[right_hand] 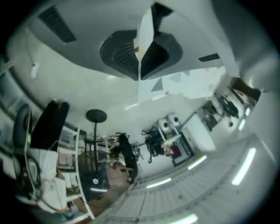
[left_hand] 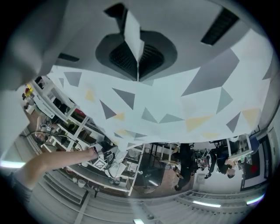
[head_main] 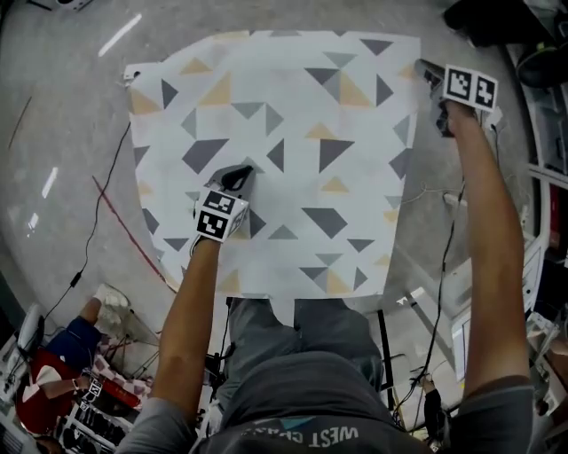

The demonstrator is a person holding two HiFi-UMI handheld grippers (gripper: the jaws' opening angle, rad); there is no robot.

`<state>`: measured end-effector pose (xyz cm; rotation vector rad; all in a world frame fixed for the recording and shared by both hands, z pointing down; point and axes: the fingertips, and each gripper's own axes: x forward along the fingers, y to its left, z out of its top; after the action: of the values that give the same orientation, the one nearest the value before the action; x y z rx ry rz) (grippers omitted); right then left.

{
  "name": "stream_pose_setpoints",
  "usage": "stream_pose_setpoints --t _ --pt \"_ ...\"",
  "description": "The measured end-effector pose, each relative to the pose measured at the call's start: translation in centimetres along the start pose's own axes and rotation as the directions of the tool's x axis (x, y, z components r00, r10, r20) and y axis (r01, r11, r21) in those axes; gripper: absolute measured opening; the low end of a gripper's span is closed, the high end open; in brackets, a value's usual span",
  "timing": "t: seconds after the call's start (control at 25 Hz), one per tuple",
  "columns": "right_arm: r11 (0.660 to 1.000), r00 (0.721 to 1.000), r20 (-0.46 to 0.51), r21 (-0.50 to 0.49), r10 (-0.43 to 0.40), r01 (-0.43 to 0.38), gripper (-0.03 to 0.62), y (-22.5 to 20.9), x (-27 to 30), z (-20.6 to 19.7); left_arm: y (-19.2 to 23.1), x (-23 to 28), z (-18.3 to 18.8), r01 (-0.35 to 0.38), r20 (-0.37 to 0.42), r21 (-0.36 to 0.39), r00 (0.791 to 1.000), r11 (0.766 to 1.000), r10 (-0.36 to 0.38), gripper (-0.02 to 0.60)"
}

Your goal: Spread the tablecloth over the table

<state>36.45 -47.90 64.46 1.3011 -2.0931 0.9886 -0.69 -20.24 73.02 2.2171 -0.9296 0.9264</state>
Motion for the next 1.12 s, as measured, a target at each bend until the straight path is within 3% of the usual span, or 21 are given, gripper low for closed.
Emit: stream_pose_setpoints --t 0.08,0.12,0.16,0.24,0.36,0.48,0.6,0.72,0.8,0.92,1.12 --pt "0.981 0.988 0.005 -0.121 -0.154 0.153 0.058 -1.6 0.3 0.0 0.2 0.5 0.0 -0.003 -0.008 -0.001 1.0 1.0 0.003 0.006" --pt "0.966 0.979 0.032 -0.161 -0.202 0.205 0.109 -1.4 -0.2 0.2 0.3 0.6 0.0 -0.003 -0.009 -0.004 1.0 1.0 0.003 0.006" --pt "0.956 0.974 0.064 -0.184 -0.219 0.227 0.112 -0.3 -1.1 0.3 0.3 0.6 0.1 -0.004 -0.008 -0.006 1.0 1.0 0.004 0.005" --pt "0.956 0.978 0.106 -0.216 -0.181 0.2 0.11 4.1 -2.9 -1.6 0.2 0.2 0.2 -0.012 -0.004 0.002 1.0 1.0 0.012 0.005" --pt "0.943 0.99 0.087 -0.304 -0.112 0.133 0.084 11.3 -4.5 -10.7 -0.3 0.3 0.4 -0.026 0.009 0.023 1.0 0.999 0.026 0.005" --pt "0.965 0.997 0.023 -0.249 -0.075 0.078 0.058 17.8 -5.9 -19.3 -0.4 -0.1 0.4 -0.001 0.049 -0.063 0.999 0.998 0.004 0.005" --pt "0.975 0.991 -0.042 -0.188 -0.131 0.12 0.04 18.6 -5.6 -24.2 1.7 -2.9 -1.3 -0.035 0.081 -0.153 0.996 0.988 0.048 0.005" --pt "0.962 0.965 -0.141 -0.196 -0.221 0.191 0.015 18.4 -5.3 -28.6 4.0 -6.5 -6.2 -0.071 0.044 -0.208 0.996 0.975 0.082 0.003" --pt "0.966 0.953 -0.204 -0.181 -0.223 0.187 0.009 18.7 -5.2 -31.0 4.0 -8.2 -8.7 -0.064 0.026 -0.214 0.997 0.975 0.071 0.002" --pt "0.975 0.955 -0.228 -0.155 -0.189 0.156 0.009 18.7 -4.9 -32.2 2.8 -9.3 -10.4 -0.051 0.026 -0.206 0.998 0.977 0.058 0.003" --pt "0.963 0.954 -0.222 -0.222 -0.204 0.154 0.009 18.8 -5.0 -32.2 1.1 -9.6 -11.9 -0.092 0.026 -0.228 0.995 0.969 0.101 0.002"
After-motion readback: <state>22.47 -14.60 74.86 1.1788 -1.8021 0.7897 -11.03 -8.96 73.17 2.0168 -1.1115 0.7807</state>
